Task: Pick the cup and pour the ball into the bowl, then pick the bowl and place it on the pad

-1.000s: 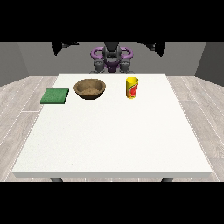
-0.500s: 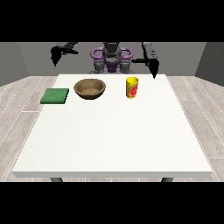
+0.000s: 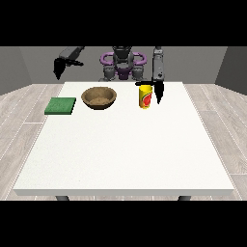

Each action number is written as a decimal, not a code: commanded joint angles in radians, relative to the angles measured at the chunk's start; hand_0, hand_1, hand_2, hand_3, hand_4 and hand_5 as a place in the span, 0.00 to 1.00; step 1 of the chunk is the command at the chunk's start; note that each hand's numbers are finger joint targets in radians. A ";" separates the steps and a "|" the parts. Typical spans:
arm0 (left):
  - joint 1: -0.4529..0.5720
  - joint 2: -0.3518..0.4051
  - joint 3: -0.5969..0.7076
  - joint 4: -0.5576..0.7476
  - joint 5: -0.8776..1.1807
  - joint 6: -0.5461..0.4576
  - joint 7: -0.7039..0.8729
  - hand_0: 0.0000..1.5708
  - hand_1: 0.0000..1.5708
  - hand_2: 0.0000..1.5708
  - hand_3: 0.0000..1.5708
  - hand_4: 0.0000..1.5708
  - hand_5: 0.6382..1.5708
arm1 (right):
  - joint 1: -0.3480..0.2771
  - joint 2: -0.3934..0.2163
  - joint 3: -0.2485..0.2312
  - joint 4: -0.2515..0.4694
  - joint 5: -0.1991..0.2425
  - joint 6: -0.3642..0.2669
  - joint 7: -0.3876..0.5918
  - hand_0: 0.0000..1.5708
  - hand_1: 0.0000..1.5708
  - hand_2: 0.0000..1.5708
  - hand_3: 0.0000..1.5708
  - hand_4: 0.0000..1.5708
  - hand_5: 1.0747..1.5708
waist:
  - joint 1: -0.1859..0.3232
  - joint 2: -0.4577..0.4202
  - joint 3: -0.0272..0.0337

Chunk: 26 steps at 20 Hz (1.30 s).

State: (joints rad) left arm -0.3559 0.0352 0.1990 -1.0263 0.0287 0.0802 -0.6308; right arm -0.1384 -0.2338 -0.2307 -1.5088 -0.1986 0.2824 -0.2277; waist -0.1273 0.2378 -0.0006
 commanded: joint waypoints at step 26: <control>-0.105 0.019 -0.037 0.419 -0.192 0.333 -0.229 0.84 0.84 1.00 1.00 0.95 0.66 | -0.046 -0.070 -0.059 0.102 -0.052 0.061 0.047 0.00 0.00 0.00 0.00 0.00 1.00 | -0.029 -0.073 0.0006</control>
State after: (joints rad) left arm -0.4662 0.0652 0.2084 -0.6489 -0.1166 0.3919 -0.9242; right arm -0.1927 -0.3075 -0.2795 -1.4350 -0.2361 0.3548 -0.2285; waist -0.1869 0.2376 0.0129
